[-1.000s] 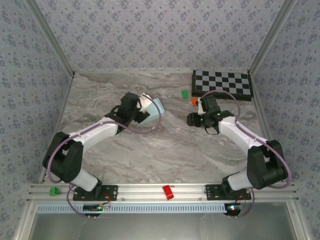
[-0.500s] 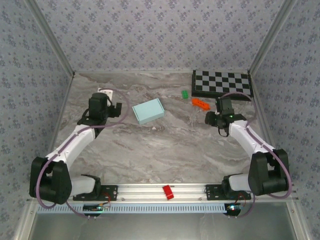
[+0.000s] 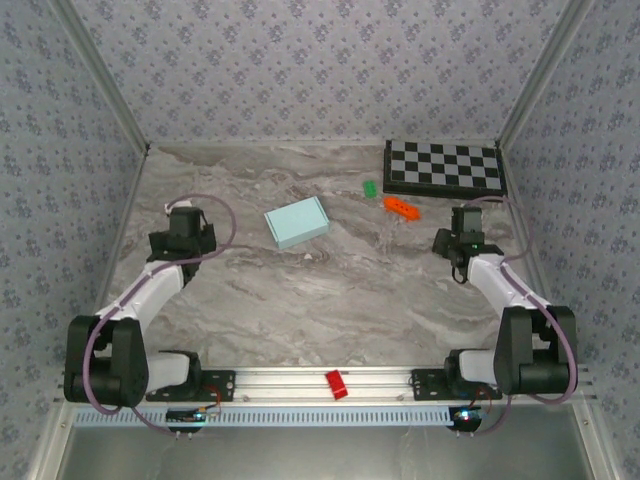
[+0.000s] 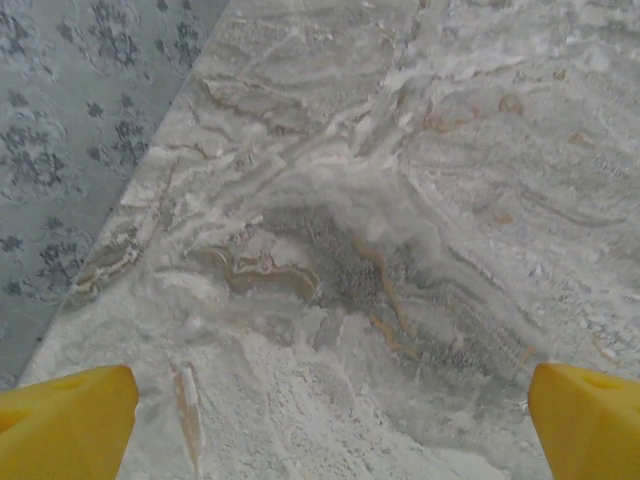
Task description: Fold the paper box
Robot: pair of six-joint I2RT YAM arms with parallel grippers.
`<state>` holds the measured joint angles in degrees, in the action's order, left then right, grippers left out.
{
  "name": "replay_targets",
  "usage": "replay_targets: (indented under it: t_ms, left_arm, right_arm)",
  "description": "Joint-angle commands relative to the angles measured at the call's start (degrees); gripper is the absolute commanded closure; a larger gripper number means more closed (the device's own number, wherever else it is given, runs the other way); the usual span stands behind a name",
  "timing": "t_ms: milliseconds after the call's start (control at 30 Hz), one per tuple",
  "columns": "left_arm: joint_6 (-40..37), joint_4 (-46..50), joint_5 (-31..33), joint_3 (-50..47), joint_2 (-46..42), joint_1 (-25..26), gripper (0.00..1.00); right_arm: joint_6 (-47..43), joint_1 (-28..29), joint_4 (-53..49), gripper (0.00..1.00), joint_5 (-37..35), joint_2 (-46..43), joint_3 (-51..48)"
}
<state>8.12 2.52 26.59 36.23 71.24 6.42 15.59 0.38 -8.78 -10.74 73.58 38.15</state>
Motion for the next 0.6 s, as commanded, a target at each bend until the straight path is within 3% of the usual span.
replay_targets:
  t_ms: [0,133,367,567]
  left_arm:
    - [-2.0,-9.4,-2.7,-2.9,-0.9,-0.8,0.00]
    - [-6.7,-18.7,-10.2,-6.5,0.1,-1.9,0.00]
    - [-6.8,-33.6,-24.1,-11.6,3.8,-6.8,0.00]
    - [-8.5,-41.2,-28.5,-12.8,7.4,-7.3,0.00]
  right_arm:
    - [-4.1,-0.4,10.4,0.46,-1.6,-1.9,-3.0]
    - [-6.5,-0.4,18.1,0.44,0.5,-1.7,-5.9]
    - [-12.7,-0.4,37.3,0.41,6.8,0.2,-12.6]
    - [-16.3,-0.4,43.6,0.39,9.8,2.6,-14.9]
